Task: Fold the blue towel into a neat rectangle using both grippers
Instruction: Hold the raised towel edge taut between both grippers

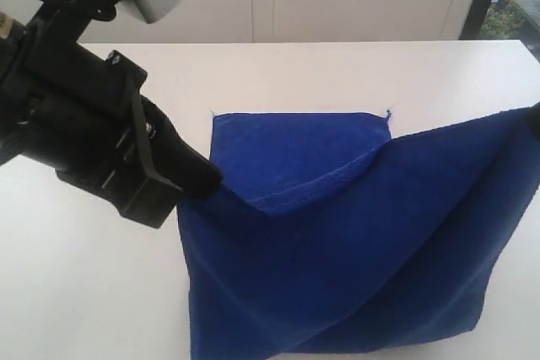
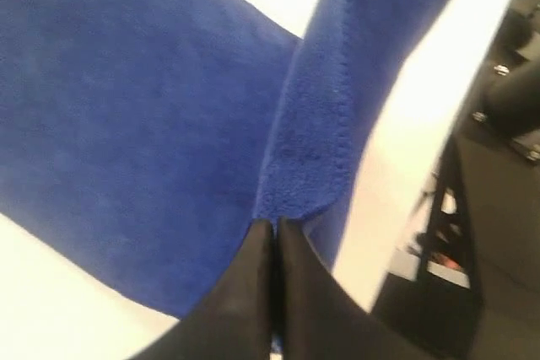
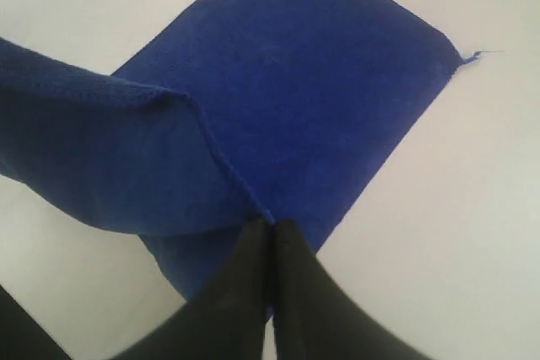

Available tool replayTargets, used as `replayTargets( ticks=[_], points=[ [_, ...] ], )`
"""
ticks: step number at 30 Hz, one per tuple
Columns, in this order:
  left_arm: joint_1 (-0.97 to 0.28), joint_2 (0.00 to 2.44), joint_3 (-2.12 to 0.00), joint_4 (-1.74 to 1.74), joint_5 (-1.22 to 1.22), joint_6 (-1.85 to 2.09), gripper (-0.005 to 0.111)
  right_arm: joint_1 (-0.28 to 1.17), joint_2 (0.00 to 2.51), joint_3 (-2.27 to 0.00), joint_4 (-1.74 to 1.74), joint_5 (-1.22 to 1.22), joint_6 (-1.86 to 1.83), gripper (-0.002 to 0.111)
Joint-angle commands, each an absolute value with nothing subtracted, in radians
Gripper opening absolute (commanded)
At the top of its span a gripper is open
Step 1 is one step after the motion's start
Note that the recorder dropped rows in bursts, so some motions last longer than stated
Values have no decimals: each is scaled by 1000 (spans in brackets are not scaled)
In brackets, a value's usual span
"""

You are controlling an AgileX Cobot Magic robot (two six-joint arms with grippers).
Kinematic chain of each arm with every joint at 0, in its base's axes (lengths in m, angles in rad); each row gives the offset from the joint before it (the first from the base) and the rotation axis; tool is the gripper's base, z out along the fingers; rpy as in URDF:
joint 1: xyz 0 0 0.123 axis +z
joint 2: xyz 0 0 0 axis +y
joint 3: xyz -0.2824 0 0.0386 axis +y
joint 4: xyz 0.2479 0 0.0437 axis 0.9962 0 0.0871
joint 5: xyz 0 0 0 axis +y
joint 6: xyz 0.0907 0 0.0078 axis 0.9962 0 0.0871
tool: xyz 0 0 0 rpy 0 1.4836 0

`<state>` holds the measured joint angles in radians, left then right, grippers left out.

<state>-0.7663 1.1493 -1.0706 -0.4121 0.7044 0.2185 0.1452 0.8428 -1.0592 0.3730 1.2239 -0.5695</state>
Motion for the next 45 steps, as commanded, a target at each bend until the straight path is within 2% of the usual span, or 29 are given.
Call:
replayTargets(
  ticks=[1,6,13,21,29,42,45],
  points=[
    [-770,1146,-1067,-365,670,223,0,139,861,-1057,389,1210,-578,0],
    [-770,1146,-1067,-326,681,202,0,139,894,-1057,454,1221,-580,0],
    [-770,1146,-1067,-324,681,204,0,139,996,-1057,759,1221,-848,0],
    [-770,1146,-1067,-324,683,205,0,139,1080,-1057,743,1221,-827,0],
    [-770,1146,-1067,-305,679,205,0,139,1094,-1057,502,1202,-662,0],
    [-764,1246,-1035,-151,456,153,0,139,1153,-1057,445,1070,-672,0],
    [-697,1291,-1037,-151,402,146,0,139,1210,-1057,390,1009,-669,0]
  ],
)
